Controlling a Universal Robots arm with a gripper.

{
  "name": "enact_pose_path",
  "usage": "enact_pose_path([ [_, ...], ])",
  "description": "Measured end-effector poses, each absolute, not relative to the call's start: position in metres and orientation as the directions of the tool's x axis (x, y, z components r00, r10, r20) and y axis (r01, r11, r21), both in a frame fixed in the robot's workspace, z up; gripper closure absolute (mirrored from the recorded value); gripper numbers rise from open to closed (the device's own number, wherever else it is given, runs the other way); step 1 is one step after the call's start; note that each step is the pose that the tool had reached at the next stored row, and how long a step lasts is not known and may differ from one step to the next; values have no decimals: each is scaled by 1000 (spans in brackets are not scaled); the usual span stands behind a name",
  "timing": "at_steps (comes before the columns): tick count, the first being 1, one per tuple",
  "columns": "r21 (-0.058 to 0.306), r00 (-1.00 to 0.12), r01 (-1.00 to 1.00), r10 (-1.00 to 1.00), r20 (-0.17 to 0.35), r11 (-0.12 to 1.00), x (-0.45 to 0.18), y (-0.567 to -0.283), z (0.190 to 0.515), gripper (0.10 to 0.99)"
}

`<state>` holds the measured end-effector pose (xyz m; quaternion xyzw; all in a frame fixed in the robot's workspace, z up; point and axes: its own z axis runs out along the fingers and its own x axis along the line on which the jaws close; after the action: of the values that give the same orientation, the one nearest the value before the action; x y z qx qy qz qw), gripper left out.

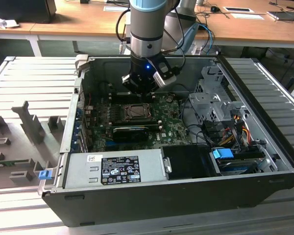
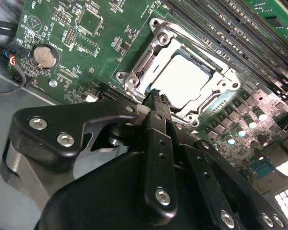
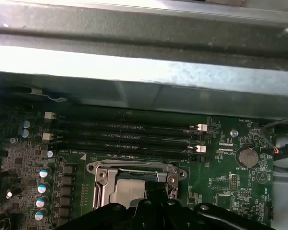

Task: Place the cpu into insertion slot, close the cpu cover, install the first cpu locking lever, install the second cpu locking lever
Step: 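Install the second cpu locking lever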

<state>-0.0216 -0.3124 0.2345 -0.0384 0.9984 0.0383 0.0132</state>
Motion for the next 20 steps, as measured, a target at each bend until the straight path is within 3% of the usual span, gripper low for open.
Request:
enact_pose_path([
  [10, 75, -997, -78, -76, -29, 994, -22, -323, 240, 980],
  [20, 85, -997, -77, -75, -21, 993, -22, -351, 240, 980],
])
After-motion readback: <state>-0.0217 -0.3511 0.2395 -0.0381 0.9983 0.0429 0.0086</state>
